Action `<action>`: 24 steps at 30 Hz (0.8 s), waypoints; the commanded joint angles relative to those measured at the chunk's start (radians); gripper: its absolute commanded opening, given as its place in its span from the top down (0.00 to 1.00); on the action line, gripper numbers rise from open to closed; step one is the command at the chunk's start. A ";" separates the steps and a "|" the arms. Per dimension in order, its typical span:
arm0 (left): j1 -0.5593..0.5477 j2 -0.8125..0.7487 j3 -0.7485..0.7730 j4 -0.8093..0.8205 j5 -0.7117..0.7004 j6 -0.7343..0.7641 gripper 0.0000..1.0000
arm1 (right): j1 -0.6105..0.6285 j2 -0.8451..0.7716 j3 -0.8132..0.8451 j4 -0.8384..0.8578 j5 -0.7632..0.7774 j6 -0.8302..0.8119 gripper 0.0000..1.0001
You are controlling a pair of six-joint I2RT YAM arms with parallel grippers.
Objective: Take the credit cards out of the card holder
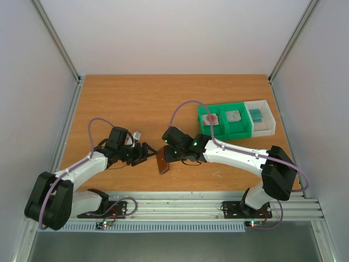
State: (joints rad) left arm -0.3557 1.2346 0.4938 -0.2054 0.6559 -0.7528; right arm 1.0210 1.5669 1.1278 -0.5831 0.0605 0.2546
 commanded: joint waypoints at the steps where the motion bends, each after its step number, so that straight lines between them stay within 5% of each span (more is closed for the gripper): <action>1: -0.006 -0.108 0.014 -0.065 0.005 0.047 0.22 | 0.005 -0.039 -0.011 0.076 -0.043 0.051 0.99; 24: -0.005 -0.130 -0.081 0.046 0.063 0.040 0.19 | -0.001 -0.106 -0.098 0.210 -0.150 0.113 0.99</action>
State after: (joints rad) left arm -0.3557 1.1301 0.4366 -0.2539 0.6773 -0.6998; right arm 1.0203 1.4899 1.0489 -0.4278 -0.0677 0.3450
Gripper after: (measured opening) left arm 0.809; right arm 0.012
